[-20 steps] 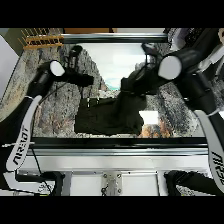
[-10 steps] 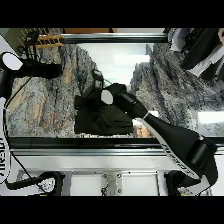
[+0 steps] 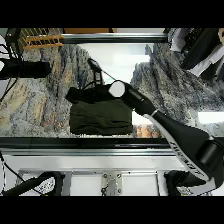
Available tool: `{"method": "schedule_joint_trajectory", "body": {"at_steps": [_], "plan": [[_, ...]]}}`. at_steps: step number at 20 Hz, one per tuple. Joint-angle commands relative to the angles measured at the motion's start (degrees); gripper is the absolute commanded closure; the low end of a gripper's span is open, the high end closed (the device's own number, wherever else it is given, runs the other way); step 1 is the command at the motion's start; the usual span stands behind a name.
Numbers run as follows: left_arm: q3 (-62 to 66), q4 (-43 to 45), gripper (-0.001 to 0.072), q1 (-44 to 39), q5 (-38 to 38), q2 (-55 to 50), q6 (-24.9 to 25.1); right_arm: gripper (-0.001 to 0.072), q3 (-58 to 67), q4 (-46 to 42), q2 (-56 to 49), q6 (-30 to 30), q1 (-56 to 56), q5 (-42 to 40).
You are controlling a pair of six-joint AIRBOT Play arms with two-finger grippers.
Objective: Fold the clothes and pants, and hang the long-sleeved shirts on hangers.
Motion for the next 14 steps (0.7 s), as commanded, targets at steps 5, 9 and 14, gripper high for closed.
{"method": "schedule_joint_trajectory", "body": {"at_steps": [5,9,14], "plan": [[-21.1,-0.5,0.0687,-9.9,3.7,10.8,0.0,-0.0008,-33.9,-6.7,21.4,0.7,-25.6,10.6],[-26.1,-0.4,0.0687,-17.1,5.9,13.7,0.0,-0.0008,-45.7,-6.0,22.0,-1.6,-38.8,11.3],[-26.3,-0.4,0.0687,-21.4,6.7,13.6,0.0,-0.0008,-47.1,11.6,12.5,-21.7,-41.3,11.4]]}}
